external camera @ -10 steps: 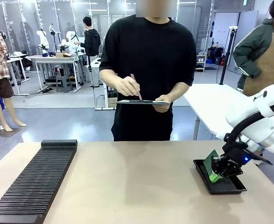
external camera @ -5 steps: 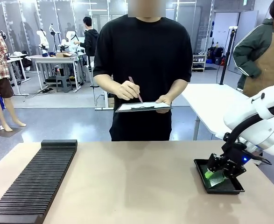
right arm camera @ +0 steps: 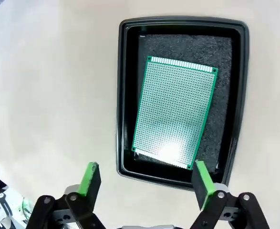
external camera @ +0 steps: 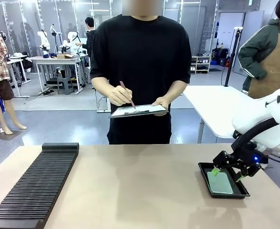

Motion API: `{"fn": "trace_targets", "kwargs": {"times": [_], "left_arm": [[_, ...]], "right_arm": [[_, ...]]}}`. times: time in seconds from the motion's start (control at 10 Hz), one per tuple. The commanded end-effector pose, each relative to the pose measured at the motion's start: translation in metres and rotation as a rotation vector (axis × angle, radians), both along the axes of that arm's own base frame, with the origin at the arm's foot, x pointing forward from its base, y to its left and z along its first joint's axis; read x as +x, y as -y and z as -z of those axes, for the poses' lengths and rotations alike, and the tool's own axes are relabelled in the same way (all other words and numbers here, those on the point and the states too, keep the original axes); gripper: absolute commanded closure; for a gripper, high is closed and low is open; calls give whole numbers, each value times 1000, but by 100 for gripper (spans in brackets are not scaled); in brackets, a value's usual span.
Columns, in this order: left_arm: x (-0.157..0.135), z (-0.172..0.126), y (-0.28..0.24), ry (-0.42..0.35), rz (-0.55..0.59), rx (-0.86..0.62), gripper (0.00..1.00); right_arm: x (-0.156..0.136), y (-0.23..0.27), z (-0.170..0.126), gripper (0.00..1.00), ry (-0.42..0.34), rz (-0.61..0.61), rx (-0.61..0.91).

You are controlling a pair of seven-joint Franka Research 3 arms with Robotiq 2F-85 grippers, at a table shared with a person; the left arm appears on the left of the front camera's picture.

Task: Inspect the PCB.
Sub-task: Place the Blank PCB in the ESD tray.

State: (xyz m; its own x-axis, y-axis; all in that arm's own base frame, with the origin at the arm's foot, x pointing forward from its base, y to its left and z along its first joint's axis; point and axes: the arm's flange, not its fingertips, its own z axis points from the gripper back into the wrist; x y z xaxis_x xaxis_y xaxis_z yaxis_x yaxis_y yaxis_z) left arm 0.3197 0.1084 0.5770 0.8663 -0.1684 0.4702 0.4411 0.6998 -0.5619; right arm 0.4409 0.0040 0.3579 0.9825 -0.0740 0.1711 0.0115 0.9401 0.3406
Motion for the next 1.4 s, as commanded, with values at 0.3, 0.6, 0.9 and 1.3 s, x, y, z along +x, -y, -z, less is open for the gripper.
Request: {"fn": "trace_targets", "kwargs": {"times": [0.3, 0.6, 0.9, 1.3], "left_arm": [[1, -5, -2, -24, -1, 16, 0], [1, -5, -2, -24, -1, 16, 0], [1, -5, -2, -24, -1, 16, 0], [1, -5, -2, -24, -1, 16, 0]], "right_arm": [[0, 0, 0, 0, 0, 0, 0], [0, 0, 0, 0, 0, 0, 0], [0, 0, 0, 0, 0, 0, 0], [-2, 1, -1, 3, -5, 8, -7]]}}
